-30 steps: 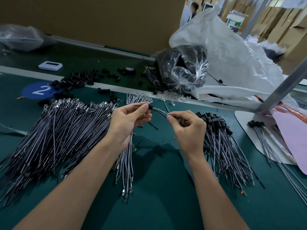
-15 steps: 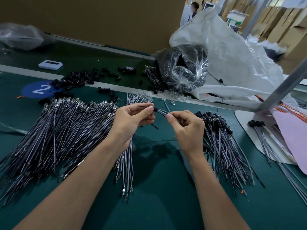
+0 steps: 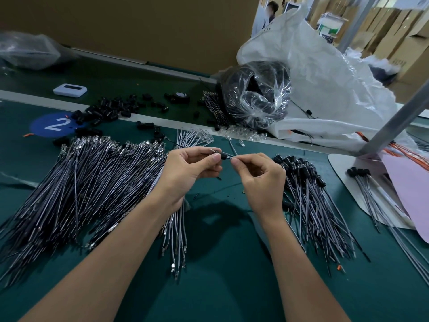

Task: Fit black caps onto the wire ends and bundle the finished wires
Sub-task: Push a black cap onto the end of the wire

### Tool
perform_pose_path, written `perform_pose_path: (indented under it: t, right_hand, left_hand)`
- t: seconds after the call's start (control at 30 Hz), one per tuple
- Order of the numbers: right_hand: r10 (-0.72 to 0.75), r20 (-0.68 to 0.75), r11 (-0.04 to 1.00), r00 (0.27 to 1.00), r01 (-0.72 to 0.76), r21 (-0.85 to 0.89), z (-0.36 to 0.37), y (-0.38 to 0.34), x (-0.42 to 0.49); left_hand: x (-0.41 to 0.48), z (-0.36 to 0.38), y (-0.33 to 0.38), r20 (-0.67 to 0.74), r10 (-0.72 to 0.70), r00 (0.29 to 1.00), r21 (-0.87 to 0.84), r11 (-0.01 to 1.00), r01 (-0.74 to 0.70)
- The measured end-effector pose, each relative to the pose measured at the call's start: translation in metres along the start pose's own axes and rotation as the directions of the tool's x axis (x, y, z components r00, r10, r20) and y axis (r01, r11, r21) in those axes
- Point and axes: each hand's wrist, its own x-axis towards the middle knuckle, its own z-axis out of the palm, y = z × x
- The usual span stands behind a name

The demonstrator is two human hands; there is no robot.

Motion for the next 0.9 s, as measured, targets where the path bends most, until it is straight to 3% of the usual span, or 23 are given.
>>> perform_pose_path:
  t: [0.4, 0.6, 0.9]
  right_hand:
    - [0.002, 0.027, 0.999, 1.000, -0.001, -0.048, 0.0029, -0.0003, -0.0039]
    - [-0.070, 0.041, 0.996, 0.997, 0.072, -0.048, 0.0045, -0.0008, -0.0040]
    - [-0.005, 0.127, 1.000, 0.992, 0.003, 0.017, 0.0028, -0.0019, -0.0022]
  left_hand:
    - [-0.0017, 0.0032, -0.0002, -0.007, 0.004, 1.000, 0.042, 0.999, -0.004]
    - [-0.0015, 0.0027, -0.0007, -0.007, 0.006, 1.000, 0.067, 0.998, -0.006]
    - [-0.0027, 0.0014, 0.0021, 0.046, -0.003, 0.999, 0.139, 0.990, -0.003]
